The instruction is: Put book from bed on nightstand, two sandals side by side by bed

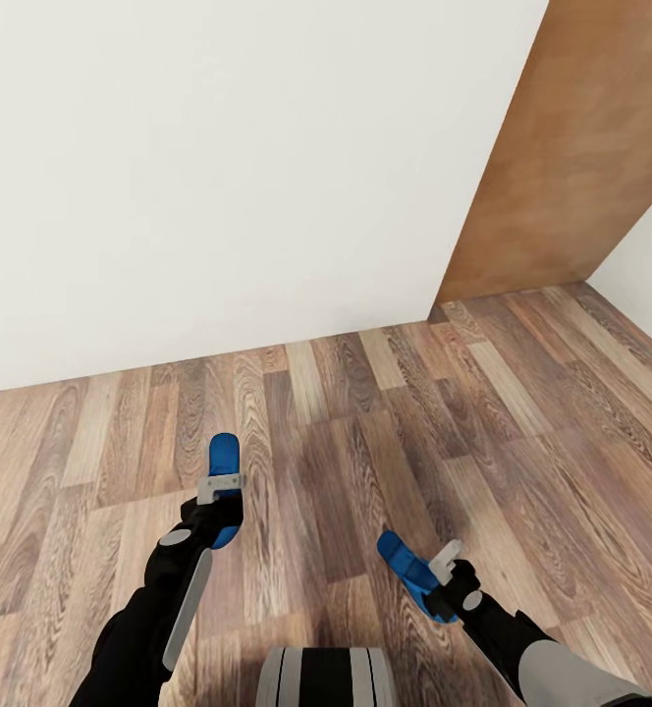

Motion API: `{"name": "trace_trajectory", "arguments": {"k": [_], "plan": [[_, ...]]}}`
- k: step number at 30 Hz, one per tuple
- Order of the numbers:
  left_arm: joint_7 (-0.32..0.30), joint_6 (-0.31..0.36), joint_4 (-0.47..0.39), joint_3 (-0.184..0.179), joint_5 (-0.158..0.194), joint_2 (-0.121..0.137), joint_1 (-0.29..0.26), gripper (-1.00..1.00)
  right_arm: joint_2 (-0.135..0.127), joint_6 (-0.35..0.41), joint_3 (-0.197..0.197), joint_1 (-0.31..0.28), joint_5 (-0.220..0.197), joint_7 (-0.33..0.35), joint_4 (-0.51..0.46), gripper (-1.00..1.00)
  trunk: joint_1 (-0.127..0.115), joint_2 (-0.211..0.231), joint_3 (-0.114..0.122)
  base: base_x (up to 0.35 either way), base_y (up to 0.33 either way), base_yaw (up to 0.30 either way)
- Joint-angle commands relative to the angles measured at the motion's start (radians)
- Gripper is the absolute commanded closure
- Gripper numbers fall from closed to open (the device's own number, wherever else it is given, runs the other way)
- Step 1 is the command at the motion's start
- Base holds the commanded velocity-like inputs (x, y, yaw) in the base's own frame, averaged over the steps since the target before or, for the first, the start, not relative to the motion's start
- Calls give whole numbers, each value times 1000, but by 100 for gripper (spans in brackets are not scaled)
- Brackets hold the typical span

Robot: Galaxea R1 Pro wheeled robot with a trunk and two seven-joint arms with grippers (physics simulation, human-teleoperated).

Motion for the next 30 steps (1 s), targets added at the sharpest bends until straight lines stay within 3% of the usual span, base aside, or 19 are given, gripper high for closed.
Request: {"name": "trace_trajectory", "arguments": {"k": [1, 12, 21, 30], "plan": [[7, 5, -1, -2, 4, 0, 0, 100, 0, 2, -2, 0, 10, 1, 0, -100, 0, 0, -1, 8, 0, 0], [7, 5, 0, -2, 4, 0, 0, 100, 0, 0, -2, 0, 11, 1, -1, -100, 4, -2, -35, 1, 0, 0], [7, 5, 0, -2, 4, 0, 0, 100, 0, 1, -2, 0, 11, 2, -5, -100, 4, -2, -35, 10, 0, 0], [7, 5, 0, -2, 4, 0, 0, 100, 0, -1, -1, 0, 11, 3, -6, -100, 4, -2, -35, 156, 0, 0]]}}
